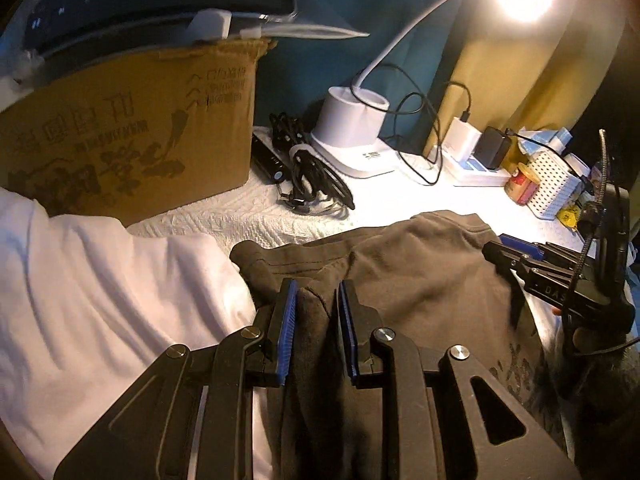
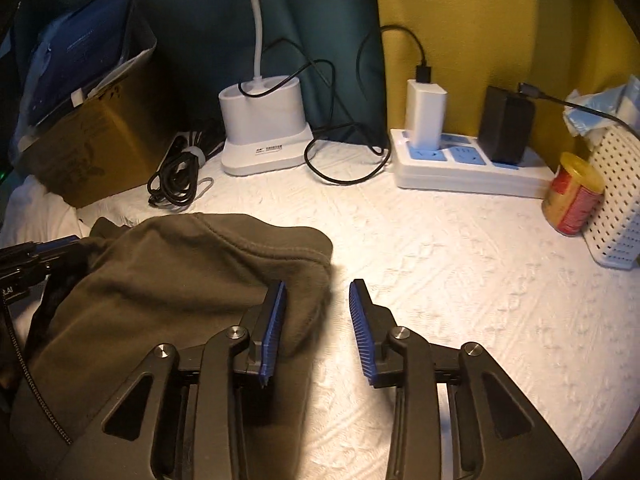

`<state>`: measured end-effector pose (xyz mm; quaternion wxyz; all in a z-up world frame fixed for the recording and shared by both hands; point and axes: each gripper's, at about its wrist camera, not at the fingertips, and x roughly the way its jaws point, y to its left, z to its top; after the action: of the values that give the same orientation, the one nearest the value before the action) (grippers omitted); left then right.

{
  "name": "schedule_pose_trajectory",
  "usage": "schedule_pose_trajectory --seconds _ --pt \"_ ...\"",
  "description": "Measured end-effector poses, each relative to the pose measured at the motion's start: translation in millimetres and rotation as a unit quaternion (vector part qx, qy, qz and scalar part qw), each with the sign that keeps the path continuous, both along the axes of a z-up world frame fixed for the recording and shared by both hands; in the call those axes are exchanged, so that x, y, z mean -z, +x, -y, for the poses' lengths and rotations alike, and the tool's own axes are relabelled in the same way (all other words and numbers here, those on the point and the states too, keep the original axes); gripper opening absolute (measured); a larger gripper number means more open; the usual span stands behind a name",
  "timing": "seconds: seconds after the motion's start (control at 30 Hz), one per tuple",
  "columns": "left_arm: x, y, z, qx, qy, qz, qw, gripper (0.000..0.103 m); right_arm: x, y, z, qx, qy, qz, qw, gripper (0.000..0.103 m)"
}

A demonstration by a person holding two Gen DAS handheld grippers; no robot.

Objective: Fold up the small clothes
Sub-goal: 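Lower the hem end onto the shirt and open both tools, then pinch the folded edge of the shirt with the right tool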

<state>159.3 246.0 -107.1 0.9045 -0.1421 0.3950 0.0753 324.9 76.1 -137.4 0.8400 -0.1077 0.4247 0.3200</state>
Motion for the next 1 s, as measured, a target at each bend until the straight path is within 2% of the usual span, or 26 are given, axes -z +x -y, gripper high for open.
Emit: schedule_pose_trajectory --seconds 0.5,0.57,0.6,0.63,1.0 --pt "-22 -34 34 0.016 -0.001 0.011 0.9998 0.020 -11 -51 19 -0.036 0.007 -0.017 0.999 0.036" --pt "-23 -40 40 0.017 -0.003 0.011 0.9998 0.020 -12 -57 24 -0.036 0.011 -0.022 0.999 0.050" --pt "-23 -42 43 0.017 -0.005 0.011 0.9998 0.020 -13 -61 27 -0.038 0.013 -0.024 0.999 0.062" --pt "-22 -45 46 0.017 -0.007 0.010 0.9998 0.020 -13 -63 29 -0.039 0.013 -0.025 0.999 0.066" --pt "-6 -72 73 0.019 -0.012 -0.018 0.9996 0.020 -8 -103 53 -0.057 -0.006 -0.037 0.998 0.066"
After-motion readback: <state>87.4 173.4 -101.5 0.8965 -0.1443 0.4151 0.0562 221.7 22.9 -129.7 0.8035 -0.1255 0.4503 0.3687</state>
